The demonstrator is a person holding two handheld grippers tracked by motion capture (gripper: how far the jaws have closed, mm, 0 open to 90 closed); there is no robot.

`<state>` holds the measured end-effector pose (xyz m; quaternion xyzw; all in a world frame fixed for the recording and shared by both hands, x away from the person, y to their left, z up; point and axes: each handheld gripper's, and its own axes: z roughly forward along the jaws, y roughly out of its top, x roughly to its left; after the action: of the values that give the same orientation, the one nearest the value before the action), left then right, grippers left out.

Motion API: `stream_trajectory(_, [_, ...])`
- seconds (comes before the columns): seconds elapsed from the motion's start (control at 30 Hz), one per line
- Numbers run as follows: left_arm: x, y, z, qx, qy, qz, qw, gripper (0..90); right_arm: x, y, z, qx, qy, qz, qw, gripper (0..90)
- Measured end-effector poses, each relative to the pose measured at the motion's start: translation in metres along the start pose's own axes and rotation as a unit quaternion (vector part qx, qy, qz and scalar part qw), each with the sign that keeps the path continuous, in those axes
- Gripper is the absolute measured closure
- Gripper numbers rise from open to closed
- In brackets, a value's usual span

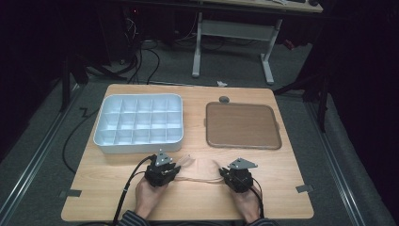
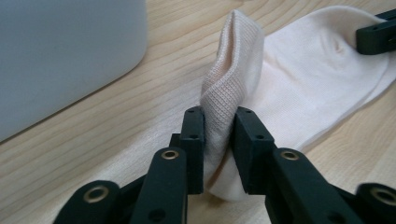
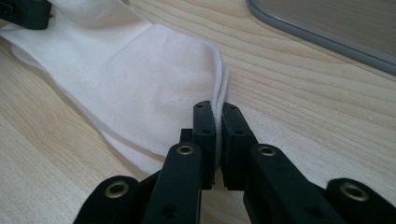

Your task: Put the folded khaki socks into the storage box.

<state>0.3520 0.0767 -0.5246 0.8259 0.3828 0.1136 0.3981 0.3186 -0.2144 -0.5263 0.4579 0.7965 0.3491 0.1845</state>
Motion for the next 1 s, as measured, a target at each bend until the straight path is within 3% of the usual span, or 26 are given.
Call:
stream_trajectory(0.23, [0.003,-0.002,0.001,0.005,0.031,-0.009,0.9995,56.2,-0.001,0.0,0.001,-0.002,-0.007,0.001,1.0,78.0])
stream_trajectory(0.47, [0.005,-0.004,0.002,0.006,0.043,-0.012,0.999,49.3,-0.004,-0.002,0.002,-0.005,-0.018,0.007,0.9998,66.7])
stream_trajectory(0.63, [0.006,-0.004,0.0,0.001,0.036,-0.012,0.9993,47.0,-0.001,-0.002,-0.001,-0.017,-0.031,0.008,0.9993,63.1])
stream_trajectory(0.83, [0.01,0.0,-0.005,-0.014,0.026,-0.024,0.9993,47.6,0.003,0.004,-0.008,-0.04,-0.025,0.005,0.9989,62.6])
stream_trajectory(0.93, [0.016,0.003,-0.006,-0.014,0.024,-0.035,0.999,48.7,0.009,0.011,-0.013,-0.058,-0.014,-0.002,0.9982,66.1])
stream_trajectory(1.0, [0.022,0.005,-0.006,-0.019,0.013,-0.057,0.9981,49.9,0.015,0.015,-0.013,-0.056,-0.003,-0.014,0.9983,69.6])
